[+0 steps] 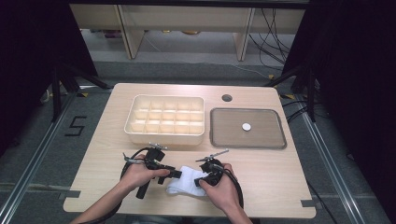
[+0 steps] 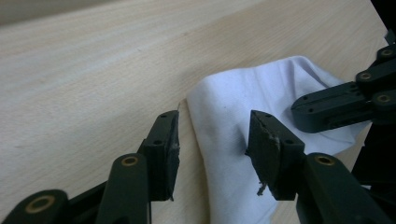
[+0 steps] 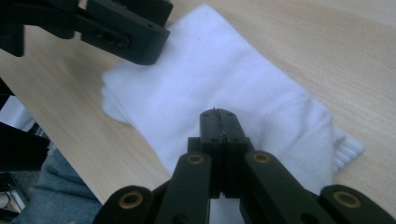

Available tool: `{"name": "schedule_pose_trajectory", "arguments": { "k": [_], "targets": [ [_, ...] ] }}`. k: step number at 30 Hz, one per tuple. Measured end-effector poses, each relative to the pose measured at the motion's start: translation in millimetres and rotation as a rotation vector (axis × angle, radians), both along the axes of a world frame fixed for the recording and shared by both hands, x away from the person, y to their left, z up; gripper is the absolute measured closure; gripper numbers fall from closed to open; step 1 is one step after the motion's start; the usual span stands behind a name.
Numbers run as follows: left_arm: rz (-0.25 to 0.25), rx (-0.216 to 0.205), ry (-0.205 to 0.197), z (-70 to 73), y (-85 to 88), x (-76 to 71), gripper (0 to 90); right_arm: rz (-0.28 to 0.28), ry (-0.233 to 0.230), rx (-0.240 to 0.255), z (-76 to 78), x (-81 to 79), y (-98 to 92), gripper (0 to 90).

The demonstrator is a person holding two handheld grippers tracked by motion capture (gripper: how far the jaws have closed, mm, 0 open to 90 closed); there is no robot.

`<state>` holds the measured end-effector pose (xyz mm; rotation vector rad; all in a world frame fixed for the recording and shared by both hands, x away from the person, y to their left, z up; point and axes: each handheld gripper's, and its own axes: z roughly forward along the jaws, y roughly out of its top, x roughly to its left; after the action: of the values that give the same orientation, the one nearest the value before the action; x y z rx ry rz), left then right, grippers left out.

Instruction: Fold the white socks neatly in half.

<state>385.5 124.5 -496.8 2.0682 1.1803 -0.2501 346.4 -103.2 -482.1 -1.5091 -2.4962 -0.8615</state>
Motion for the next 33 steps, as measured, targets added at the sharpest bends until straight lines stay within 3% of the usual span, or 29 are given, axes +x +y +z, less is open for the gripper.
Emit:
{"name": "schedule_pose_trajectory", "arguments": {
  "k": [5,8,9,11,19,21,22,23,25,28,32,33],
  "targets": [
    [-0.013,0.0,0.027,-3.7,-5.3,-2.0,58.0,-0.008,0.006,-0.012,-5.7,-0.3,-1.0,90.0],
    [-0.021,-0.001,0.048,-4.5,-7.1,-2.5,60.2,-0.002,-0.002,0.007,-7.7,0.4,-2.8,90.0],
    [-0.041,0.018,0.053,-4.9,-5.6,-1.9,60.6,-0.009,0.006,0.01,-8.2,0.5,-3.7,90.0],
    [-0.014,0.0,0.069,-5.6,-8.4,-3.3,62.3,-0.009,0.014,0.028,-9.7,0.9,-6.1,90.0],
    [-0.053,0.014,0.092,-6.2,-6.3,-3.9,78.7,-0.015,0.015,0.04,-11.8,2.2,-8.1,90.0],
    [-0.019,-0.015,0.09,-2.8,-8.1,-6.5,80.5,-0.022,0.031,0.057,-12.4,3.2,-9.1,90.0],
    [-0.047,-0.003,0.084,-0.8,-5.7,-6.0,80.9,-0.026,0.039,0.065,-12.9,3.6,-9.4,90.0],
    [-0.016,-0.03,0.084,-0.2,-7.9,-7.7,81.0,-0.024,0.034,0.059,-13.2,4.3,-10.0,90.0],
    [-0.033,-0.041,0.085,3.1,-6.8,-8.0,81.1,-0.023,0.033,0.058,-13.2,4.5,-9.8,90.0],
    [-0.001,-0.083,0.099,9.2,-11.1,-10.9,81.0,-0.019,0.036,0.062,-13.4,5.5,-9.6,90.0],
    [-0.043,-0.095,0.097,16.9,-12.5,-11.3,80.9,-0.019,0.044,0.059,-13.5,6.6,-9.1,90.0],
    [-0.047,-0.101,0.097,18.0,-13.2,-11.5,81.0,-0.012,0.026,0.071,-13.7,6.7,-8.4,90.0]
  ]
}}
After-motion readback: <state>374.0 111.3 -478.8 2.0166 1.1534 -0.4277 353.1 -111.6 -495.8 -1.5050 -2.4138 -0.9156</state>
